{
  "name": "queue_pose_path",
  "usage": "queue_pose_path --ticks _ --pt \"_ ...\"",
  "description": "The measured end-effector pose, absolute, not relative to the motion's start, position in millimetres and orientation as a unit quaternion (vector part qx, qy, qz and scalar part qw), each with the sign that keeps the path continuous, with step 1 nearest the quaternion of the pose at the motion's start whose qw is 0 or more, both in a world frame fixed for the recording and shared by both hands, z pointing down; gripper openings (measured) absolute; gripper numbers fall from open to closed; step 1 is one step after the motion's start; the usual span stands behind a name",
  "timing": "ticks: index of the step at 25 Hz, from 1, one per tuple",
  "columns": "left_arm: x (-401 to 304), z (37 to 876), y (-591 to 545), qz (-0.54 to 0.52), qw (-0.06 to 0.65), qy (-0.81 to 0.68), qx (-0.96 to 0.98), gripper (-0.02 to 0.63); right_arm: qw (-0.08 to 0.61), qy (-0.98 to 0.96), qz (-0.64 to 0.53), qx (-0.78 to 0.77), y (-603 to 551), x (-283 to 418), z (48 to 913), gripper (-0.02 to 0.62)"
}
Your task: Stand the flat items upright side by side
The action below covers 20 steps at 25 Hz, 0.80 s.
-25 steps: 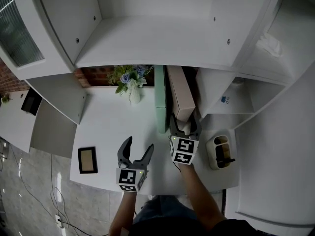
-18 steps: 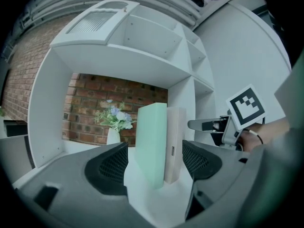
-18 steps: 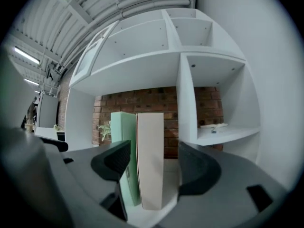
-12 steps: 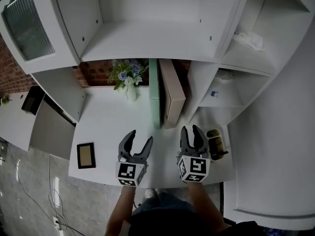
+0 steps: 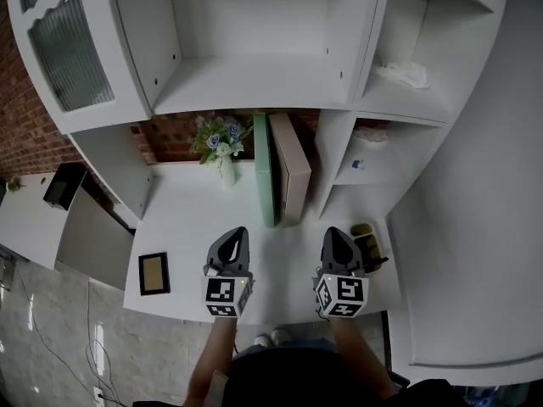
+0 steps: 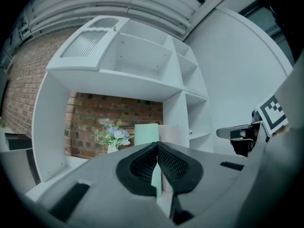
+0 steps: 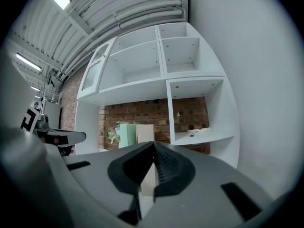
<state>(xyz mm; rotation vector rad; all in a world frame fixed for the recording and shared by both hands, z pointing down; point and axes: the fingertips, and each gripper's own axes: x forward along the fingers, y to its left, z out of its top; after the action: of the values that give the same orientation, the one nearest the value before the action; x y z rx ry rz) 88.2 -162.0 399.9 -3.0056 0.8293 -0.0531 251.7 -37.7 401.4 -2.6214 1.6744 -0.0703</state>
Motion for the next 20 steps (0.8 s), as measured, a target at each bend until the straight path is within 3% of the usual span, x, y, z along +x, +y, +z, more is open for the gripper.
queue_pose_path --ticks 20 --pt "70 424 -165 -0.057 -0.011 0.284 -0.957 0.008 0.002 0.538 -0.049 -0.842 -21 248 417 -0.003"
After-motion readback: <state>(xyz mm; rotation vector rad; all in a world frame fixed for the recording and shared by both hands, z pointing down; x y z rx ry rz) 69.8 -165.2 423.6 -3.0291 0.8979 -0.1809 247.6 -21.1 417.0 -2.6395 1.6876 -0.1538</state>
